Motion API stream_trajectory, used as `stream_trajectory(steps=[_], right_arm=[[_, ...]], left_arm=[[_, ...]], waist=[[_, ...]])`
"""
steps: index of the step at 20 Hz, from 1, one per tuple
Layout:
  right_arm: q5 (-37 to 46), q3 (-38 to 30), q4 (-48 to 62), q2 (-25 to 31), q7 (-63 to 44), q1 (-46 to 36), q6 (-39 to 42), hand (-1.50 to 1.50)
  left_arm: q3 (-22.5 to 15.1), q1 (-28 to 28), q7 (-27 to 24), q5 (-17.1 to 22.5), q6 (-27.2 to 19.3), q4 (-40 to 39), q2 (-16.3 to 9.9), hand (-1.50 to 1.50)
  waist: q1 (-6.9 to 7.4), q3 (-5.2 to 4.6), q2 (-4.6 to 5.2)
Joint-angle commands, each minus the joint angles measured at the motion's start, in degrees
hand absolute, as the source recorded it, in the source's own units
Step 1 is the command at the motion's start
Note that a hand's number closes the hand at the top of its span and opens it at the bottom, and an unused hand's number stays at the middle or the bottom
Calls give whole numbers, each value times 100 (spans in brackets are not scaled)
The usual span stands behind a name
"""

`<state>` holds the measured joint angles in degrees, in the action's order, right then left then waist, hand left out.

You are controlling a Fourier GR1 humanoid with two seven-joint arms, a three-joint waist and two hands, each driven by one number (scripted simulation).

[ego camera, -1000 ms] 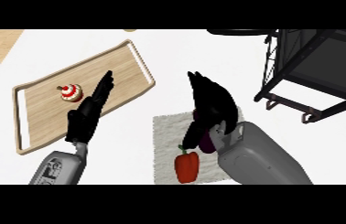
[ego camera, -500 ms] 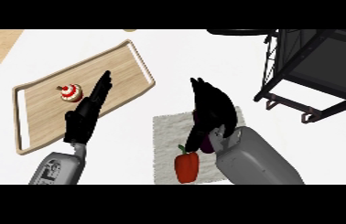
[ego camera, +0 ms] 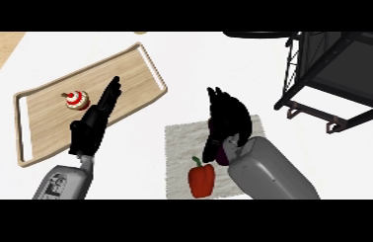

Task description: Pick the eggplant from the placemat and place it in the tiered shelf

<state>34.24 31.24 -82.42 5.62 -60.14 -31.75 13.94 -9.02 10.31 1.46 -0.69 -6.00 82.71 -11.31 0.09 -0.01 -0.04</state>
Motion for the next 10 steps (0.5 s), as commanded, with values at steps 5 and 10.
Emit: stream_trajectory(steps=[5, 10], right_arm=[[509, -106, 414, -427, -202, 244, 140, -150], [694, -354, 267, -267, 251, 631, 294, -150]], left_arm=[[61, 332, 214, -282, -89, -115, 224, 0], [77, -156, 162, -267, 126, 219, 229, 0]], waist=[[-4, 1, 4], [-1, 1, -1]])
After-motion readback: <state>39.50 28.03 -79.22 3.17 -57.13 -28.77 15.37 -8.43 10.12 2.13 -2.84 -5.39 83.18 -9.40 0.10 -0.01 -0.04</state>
